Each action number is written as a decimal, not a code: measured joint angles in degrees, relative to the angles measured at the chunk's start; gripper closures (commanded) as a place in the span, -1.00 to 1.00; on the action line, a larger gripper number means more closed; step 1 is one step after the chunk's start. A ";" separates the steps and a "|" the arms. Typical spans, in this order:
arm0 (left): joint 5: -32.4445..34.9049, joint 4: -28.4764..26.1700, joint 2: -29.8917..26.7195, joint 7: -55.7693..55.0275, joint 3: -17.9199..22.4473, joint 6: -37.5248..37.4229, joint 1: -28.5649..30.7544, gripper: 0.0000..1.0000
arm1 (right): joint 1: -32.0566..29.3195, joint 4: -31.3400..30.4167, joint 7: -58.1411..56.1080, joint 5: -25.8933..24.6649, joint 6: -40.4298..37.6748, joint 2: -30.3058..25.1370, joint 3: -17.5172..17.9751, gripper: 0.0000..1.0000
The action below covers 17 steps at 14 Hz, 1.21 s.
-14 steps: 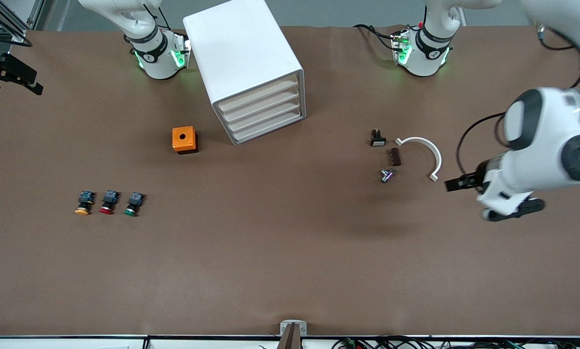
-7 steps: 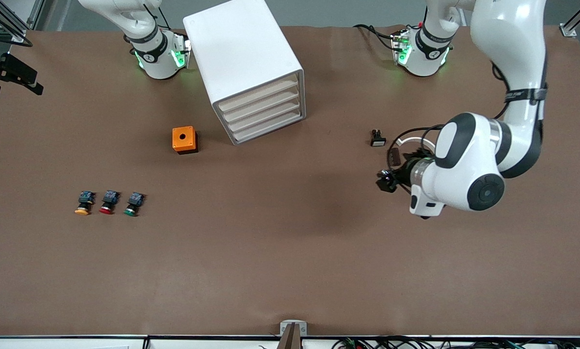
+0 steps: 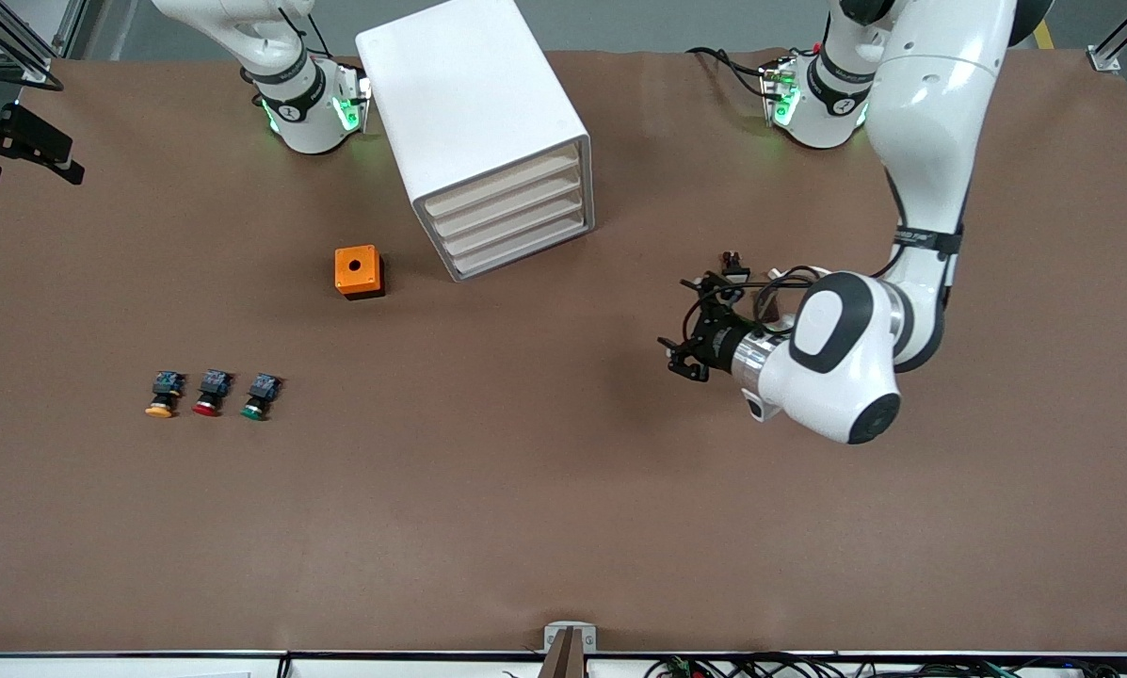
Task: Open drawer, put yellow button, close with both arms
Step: 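Reach the left gripper to the cabinet's top drawer and grip its front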
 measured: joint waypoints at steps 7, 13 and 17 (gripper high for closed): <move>-9.67 0.21 5.33 -21.00 -0.26 -5.71 -6.86 -1.00 | 0.00 -0.01 0.00 0.00 0.01 -0.02 0.00 -1.00; -15.92 0.25 8.38 -25.63 -2.51 -11.65 -7.91 -0.05 | 0.00 -0.01 0.00 0.00 0.01 -0.02 0.00 -1.00; -19.64 0.28 8.39 -28.78 -3.20 -12.77 -8.18 -0.09 | 0.00 -0.02 0.00 0.00 0.01 -0.02 0.00 -1.00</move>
